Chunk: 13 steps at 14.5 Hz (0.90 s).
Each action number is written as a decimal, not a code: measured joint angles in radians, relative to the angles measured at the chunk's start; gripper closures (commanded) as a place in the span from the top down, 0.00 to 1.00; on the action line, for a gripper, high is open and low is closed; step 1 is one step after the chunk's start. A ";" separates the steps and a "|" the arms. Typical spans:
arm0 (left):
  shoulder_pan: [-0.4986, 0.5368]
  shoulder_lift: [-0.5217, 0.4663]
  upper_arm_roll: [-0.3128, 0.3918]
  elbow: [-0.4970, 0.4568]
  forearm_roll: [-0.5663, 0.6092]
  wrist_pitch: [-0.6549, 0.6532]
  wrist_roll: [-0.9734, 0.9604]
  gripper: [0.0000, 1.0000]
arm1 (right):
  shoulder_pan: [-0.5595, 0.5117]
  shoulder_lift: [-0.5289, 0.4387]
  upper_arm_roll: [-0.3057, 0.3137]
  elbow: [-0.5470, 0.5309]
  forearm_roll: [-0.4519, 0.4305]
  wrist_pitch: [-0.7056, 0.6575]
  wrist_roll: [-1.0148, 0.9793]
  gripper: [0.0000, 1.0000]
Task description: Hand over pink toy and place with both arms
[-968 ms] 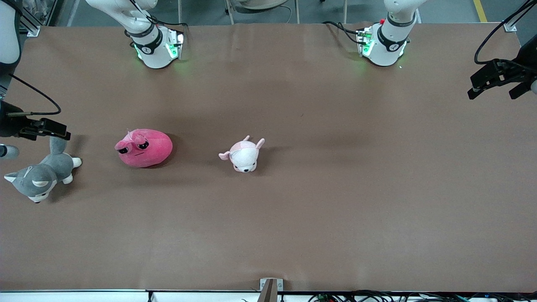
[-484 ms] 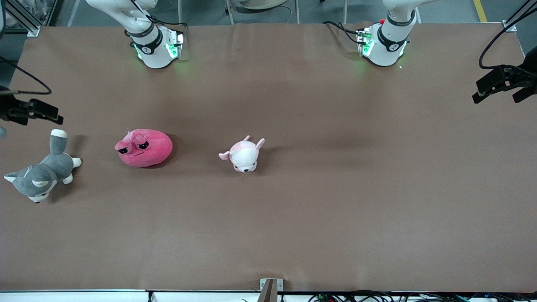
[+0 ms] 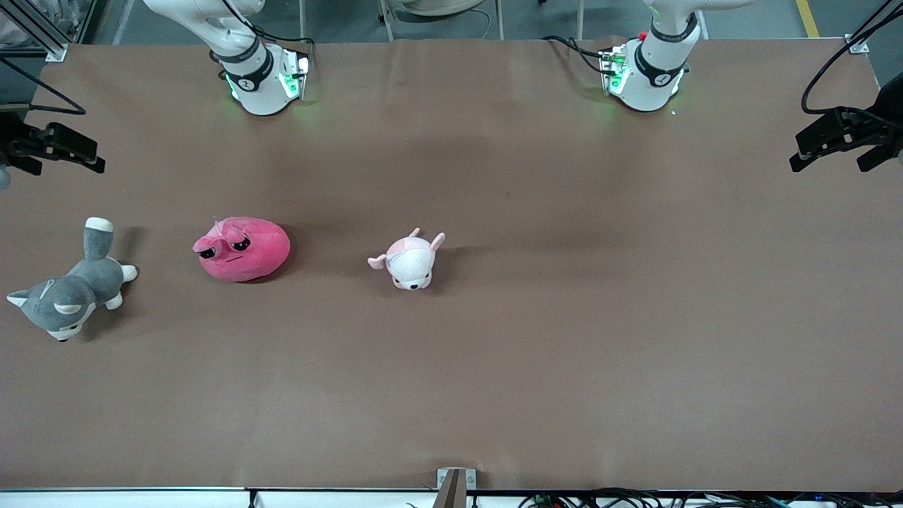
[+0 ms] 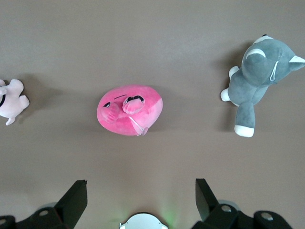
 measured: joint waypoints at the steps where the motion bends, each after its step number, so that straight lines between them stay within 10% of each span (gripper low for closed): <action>1: 0.000 0.000 0.000 0.001 0.000 0.000 0.000 1.00 | 0.000 -0.009 0.000 0.000 0.000 -0.006 0.000 1.00; 13: -0.001 0.000 0.000 0.002 0.000 -0.001 0.000 1.00 | 0.000 -0.047 -0.009 -0.020 0.003 0.027 0.004 1.00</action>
